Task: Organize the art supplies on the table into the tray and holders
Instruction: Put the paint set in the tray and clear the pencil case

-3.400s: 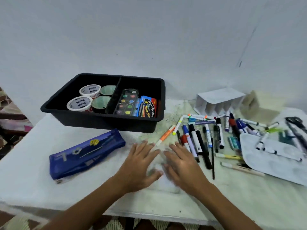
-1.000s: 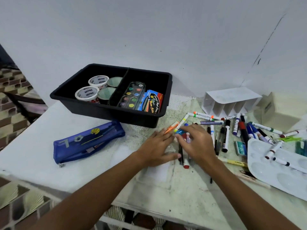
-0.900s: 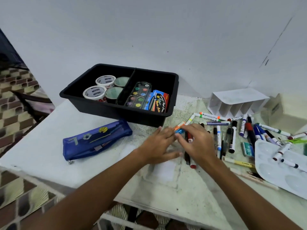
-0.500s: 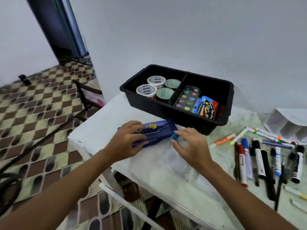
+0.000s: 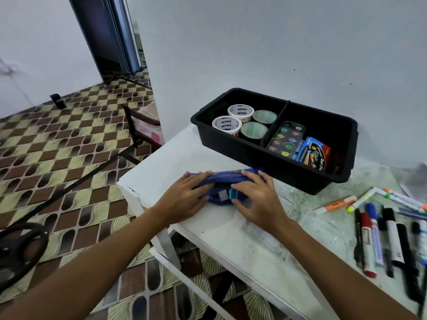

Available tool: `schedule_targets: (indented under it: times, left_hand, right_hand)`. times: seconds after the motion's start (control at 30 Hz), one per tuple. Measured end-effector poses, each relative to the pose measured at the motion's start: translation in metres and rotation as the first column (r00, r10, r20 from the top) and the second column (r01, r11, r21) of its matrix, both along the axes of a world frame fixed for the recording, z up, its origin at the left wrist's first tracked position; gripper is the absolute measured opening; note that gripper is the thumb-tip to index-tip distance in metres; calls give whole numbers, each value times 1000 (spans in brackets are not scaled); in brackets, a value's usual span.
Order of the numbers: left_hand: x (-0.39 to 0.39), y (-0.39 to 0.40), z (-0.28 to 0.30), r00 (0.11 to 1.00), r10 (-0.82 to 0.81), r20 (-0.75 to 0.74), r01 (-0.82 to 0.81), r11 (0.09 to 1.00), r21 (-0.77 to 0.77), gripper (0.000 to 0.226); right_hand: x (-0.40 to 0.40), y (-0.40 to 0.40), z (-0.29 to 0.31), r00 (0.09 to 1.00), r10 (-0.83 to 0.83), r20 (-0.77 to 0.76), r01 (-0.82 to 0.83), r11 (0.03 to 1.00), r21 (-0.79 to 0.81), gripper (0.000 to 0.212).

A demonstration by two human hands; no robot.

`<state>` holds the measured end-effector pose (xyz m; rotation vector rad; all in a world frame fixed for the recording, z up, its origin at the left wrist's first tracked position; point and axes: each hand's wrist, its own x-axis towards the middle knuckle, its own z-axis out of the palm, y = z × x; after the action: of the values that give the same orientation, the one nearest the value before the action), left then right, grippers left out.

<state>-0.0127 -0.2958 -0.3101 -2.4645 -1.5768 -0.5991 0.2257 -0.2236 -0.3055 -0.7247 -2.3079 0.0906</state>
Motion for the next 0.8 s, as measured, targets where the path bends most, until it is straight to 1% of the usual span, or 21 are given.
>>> schedule_targets:
  times: [0.1, 0.17, 0.3, 0.4, 0.47, 0.57, 0.6, 0.67, 0.7, 0.73, 0.8]
  left_hand:
    - [6, 6, 14, 993, 49, 110, -48, 999, -12, 39]
    - [6, 10, 20, 982, 72, 173, -61, 996, -66, 46]
    - [4, 15, 31, 949, 101, 299, -47, 982, -183, 69]
    - [3, 18, 36, 938, 98, 333, -29, 979, -204, 72]
    - [0, 20, 37, 936, 97, 339, -18, 973, -230, 75]
    - [-2, 20, 38, 937, 100, 336, -14, 968, -250, 77]
    - [-1, 19, 40, 939, 98, 329, -12, 967, -254, 75]
    - [0, 16, 38, 949, 94, 302, -9, 962, -271, 72]
    - [0, 13, 37, 953, 98, 286, -10, 955, -296, 73]
    - [-1, 11, 35, 958, 110, 264, -19, 945, -325, 77]
    - [-2, 7, 29, 975, 111, 191, -40, 939, -341, 81]
  right_hand:
    - [-12, -1, 7, 999, -9, -45, 11, 999, 46, 25]
    - [-22, -1, 9, 999, -12, -48, 15, 998, 63, 27]
    - [-45, -2, 10, 997, -75, 19, 74, 996, 47, 30]
    - [-56, 0, 12, 989, -110, 94, 108, 994, 20, 41]
    - [-55, 1, 13, 992, -90, 92, 88, 996, 29, 38]
    - [-41, 2, 15, 999, -9, -43, 14, 994, 109, 21]
    - [-33, 2, 16, 995, 19, -94, -8, 993, 121, 20]
    - [-17, 2, 20, 988, 45, -150, -30, 994, 101, 29]
    - [-8, 2, 24, 991, 26, -134, -16, 997, 75, 36]
    - [-1, 2, 26, 996, -12, -87, 15, 999, 32, 44]
    - [14, 4, 29, 995, -70, 75, 78, 991, -113, 60]
